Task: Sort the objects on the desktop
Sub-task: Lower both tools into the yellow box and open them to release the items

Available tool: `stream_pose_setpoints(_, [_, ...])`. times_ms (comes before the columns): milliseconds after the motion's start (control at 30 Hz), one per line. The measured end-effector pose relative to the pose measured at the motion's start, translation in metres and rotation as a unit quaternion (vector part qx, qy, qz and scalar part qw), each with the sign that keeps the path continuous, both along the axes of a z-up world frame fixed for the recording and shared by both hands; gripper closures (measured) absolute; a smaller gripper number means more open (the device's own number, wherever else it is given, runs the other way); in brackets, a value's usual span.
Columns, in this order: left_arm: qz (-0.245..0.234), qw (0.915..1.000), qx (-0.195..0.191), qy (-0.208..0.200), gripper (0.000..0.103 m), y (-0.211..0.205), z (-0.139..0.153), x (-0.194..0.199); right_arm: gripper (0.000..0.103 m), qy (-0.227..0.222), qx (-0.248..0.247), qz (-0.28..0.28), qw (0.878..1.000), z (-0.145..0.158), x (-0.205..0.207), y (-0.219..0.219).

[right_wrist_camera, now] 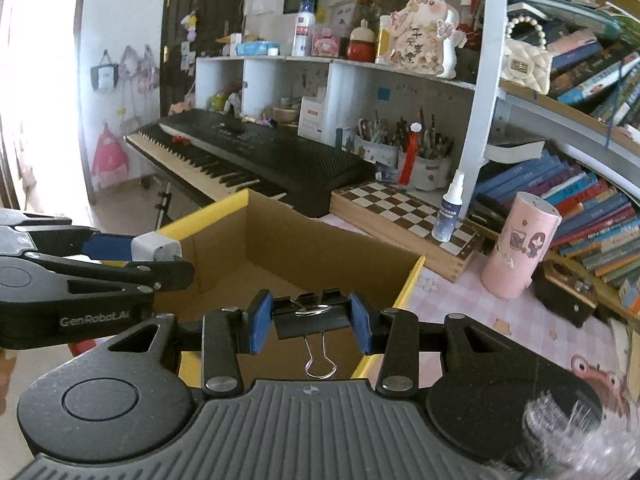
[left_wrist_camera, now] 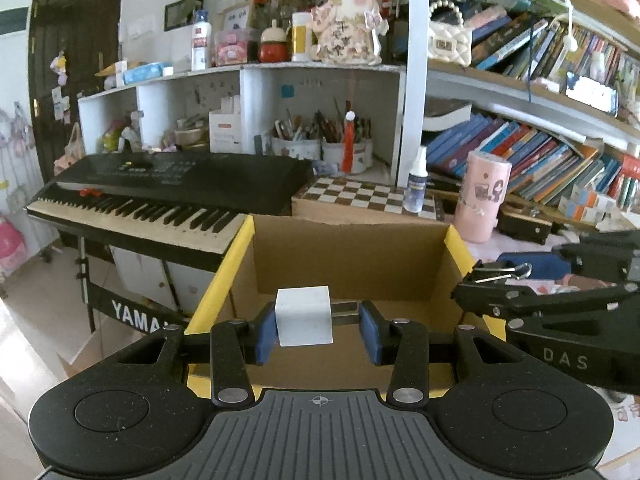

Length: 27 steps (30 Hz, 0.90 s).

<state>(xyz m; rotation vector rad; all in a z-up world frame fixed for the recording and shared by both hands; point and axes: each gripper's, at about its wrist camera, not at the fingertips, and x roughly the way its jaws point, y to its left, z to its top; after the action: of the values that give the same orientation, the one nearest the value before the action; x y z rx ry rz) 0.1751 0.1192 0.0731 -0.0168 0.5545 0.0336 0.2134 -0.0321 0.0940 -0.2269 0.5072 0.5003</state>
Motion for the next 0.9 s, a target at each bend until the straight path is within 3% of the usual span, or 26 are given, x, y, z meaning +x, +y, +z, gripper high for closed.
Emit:
stream_pose_setpoints(467, [0.010,0.9963,0.019,0.083,0.062,-0.003,-0.033,0.054,0.064,0.030,-0.096,0.096,0.990,-0.027,0.078,0.020])
stream_pose_setpoints(900, [0.002,0.9893,0.036,0.141,0.062,-0.002,-0.050,0.070,0.064,0.075,-0.213,0.198,0.954,-0.059,0.118,0.050])
